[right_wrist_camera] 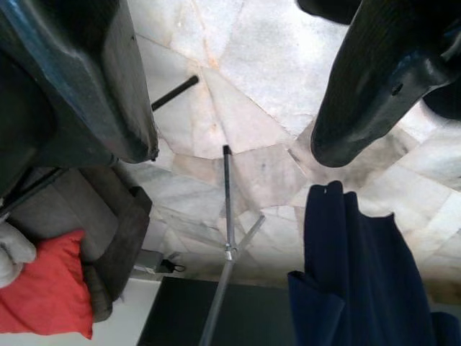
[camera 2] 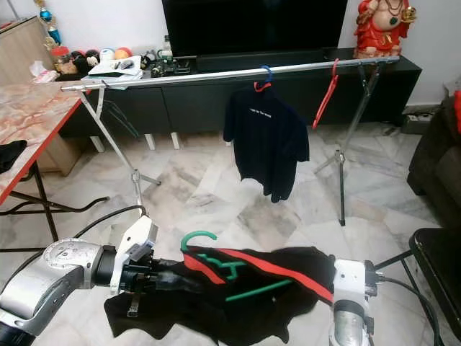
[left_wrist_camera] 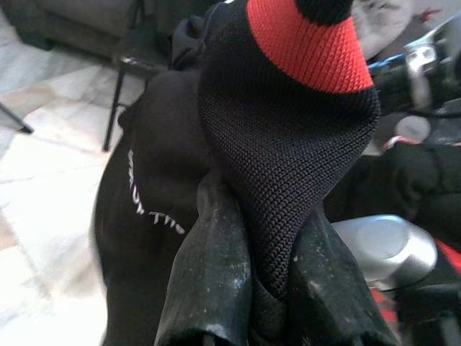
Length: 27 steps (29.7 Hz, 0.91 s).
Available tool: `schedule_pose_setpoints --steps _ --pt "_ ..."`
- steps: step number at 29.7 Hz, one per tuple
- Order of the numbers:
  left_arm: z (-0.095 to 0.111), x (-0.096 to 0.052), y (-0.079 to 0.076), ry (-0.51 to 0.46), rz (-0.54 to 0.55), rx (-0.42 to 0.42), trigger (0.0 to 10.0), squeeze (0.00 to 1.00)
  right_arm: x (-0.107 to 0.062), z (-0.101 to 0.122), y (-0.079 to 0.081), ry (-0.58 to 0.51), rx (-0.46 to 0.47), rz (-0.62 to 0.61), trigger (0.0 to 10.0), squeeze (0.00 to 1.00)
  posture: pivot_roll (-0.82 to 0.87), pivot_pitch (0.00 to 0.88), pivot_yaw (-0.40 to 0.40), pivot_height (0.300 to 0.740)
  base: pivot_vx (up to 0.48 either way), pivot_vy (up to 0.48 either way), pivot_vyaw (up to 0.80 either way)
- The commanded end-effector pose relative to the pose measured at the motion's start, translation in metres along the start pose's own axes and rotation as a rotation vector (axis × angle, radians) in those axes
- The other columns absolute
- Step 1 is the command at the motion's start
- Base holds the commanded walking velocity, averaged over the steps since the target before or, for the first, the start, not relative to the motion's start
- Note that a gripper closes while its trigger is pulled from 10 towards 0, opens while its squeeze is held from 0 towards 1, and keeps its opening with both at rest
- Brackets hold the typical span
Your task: Hang hanger
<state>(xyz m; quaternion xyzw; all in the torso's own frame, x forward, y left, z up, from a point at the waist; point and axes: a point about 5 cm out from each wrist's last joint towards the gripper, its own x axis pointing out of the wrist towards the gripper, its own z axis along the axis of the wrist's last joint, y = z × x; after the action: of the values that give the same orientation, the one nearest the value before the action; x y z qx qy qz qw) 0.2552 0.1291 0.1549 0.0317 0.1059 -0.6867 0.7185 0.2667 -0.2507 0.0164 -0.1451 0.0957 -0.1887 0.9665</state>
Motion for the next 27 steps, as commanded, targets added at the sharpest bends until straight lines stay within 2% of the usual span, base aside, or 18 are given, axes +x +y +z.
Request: schedule_pose_setpoints --steps 1,3,6,7,8,9,11,15,19,21,24,27 --pt "0.009 -0.002 -0.005 -0.02 -0.044 0.021 10.0 0.0 -0.003 -0.006 0.004 0.032 0.0 0.012 10.0 0.0 0.04 0.059 0.071 0.74 0.0 0.0 0.0" --pt "0.006 -0.001 -0.004 0.021 -0.038 0.022 10.0 0.0 -0.004 -0.006 0.006 0.033 0.003 0.022 10.0 0.0 0.04 0.059 0.071 0.74 0.0 0.0 0.0" --pt "0.0 0.002 0.005 0.068 0.04 0.029 10.0 0.0 -0.004 -0.006 0.007 0.034 0.003 0.032 10.0 0.0 0.04 0.056 0.074 0.74 0.0 0.0 0.0" --pt "-0.004 0.005 0.013 0.093 0.117 0.051 10.0 0.0 -0.004 -0.006 0.008 0.038 0.007 0.041 10.0 0.0 0.04 0.056 0.074 0.74 0.0 0.0 0.0" --pt "-0.008 0.007 0.027 0.114 0.248 0.042 10.0 0.0 -0.005 -0.007 0.009 0.042 0.008 0.051 10.0 0.0 0.04 0.056 0.074 0.74 0.0 0.0 0.0" --pt "-0.008 0.007 0.027 0.114 0.248 0.042 10.0 0.0 -0.005 -0.007 0.009 0.042 0.008 0.051 10.0 0.0 0.04 0.056 0.074 0.74 0.0 0.0 0.0" --pt "-0.01 0.009 0.052 0.12 0.496 0.034 10.0 0.0 -0.007 -0.01 0.011 0.059 0.006 0.068 10.0 0.0 0.03 0.055 0.075 0.74 0.0 0.0 0.0" --pt "-0.011 0.011 0.062 0.1 0.605 -0.023 10.0 0.0 -0.009 -0.013 0.012 0.074 0.006 0.067 10.0 0.0 0.03 0.054 0.076 0.74 0.0 0.0 0.0" --pt "-0.01 0.017 0.066 0.056 0.659 -0.074 10.0 0.0 -0.012 -0.017 0.01 0.094 0.049 0.043 10.0 0.0 0.03 0.056 0.079 0.74 0.0 0.0 0.0" --pt "-0.007 0.022 0.063 0.038 0.615 -0.073 10.0 0.0 -0.014 -0.018 0.011 0.087 0.07 0.05 10.0 0.0 0.03 0.058 0.079 0.74 0.0 0.0 0.0" --pt "-0.005 0.026 0.058 0.024 0.565 -0.081 10.0 0.0 -0.016 -0.013 0.019 0.041 0.116 0.113 10.0 0.0 0.03 0.058 0.08 0.74 0.0 0.0 0.0" --pt "-0.004 0.029 0.055 0.037 0.524 -0.064 10.0 0.0 -0.02 -0.004 0.034 -0.014 0.201 0.248 10.0 0.0 0.03 0.058 0.081 0.74 0.0 0.0 0.0"
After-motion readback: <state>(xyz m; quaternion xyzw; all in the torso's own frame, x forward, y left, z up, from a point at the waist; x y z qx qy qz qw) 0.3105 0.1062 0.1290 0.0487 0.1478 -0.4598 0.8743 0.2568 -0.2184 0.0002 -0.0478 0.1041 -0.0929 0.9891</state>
